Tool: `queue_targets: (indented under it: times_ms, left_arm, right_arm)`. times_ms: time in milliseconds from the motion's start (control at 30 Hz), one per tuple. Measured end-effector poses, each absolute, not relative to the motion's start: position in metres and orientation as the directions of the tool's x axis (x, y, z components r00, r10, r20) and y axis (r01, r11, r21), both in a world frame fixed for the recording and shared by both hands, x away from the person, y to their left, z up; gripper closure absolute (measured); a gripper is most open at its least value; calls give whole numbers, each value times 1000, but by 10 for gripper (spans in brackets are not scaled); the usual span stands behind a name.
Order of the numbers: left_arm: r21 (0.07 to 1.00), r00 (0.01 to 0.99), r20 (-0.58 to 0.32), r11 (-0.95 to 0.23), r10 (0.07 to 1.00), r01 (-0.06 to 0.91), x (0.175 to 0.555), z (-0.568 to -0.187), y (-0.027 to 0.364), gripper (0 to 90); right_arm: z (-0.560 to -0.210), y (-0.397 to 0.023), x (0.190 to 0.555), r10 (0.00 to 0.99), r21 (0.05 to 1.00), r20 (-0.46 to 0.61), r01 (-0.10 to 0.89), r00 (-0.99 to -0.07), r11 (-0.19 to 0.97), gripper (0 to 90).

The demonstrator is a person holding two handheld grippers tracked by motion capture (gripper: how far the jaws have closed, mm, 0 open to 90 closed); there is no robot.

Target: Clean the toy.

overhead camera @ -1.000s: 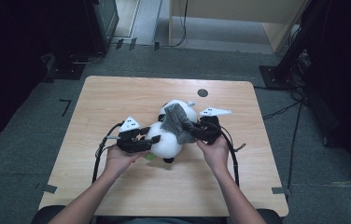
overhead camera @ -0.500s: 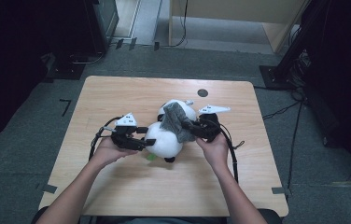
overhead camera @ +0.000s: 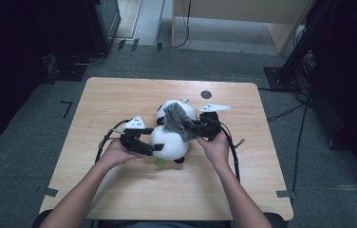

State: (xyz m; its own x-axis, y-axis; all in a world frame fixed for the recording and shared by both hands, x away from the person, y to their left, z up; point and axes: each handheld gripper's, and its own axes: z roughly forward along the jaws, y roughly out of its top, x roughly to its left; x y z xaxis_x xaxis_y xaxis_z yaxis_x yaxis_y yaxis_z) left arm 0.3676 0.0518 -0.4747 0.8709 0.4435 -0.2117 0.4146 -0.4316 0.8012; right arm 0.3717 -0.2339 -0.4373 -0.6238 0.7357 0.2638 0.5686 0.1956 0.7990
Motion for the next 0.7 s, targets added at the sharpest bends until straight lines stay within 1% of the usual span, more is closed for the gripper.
queue_targets:
  times_ms: [33,133,233,300,367,500,567,600,633,700]
  left_arm:
    - [795,868,-226,-432,441,426,368,-476,51,189]
    - [791,860,-229,-427,456,438,366,-477,50,345]
    - [781,841,-257,-410,476,471,365,-473,51,506]
    - [787,834,-264,-392,484,476,365,-470,52,573]
    - [794,820,-277,-362,501,489,364,-468,53,591]
    - [808,779,-291,-294,555,511,365,-459,54,616]
    - [796,752,-332,-259,569,547,367,-455,56,618]
    - [784,730,-376,-224,570,579,368,-454,57,618]
    - [779,724,-388,-218,570,588,368,-453,58,618]
    - [778,723,-381,-222,575,587,368,-451,57,619]
  right_arm:
    - [-438,-233,372,736,800,262,567,-624,197,797]
    - [-439,-232,373,739,803,262,565,-621,190,797]
    - [-436,-233,371,739,805,274,567,-615,174,798]
    - [-430,-236,367,731,809,301,570,-612,144,799]
    - [-420,-239,358,709,823,320,555,-629,121,798]
    - [-405,-238,338,672,848,307,514,-674,129,798]
    - [-403,-237,329,654,853,304,504,-693,139,798]
    - [-403,-236,326,648,853,308,504,-696,136,798]
    - [-405,-235,323,633,852,325,507,-703,126,798]
    - [-408,-232,320,608,856,338,504,-718,120,798]
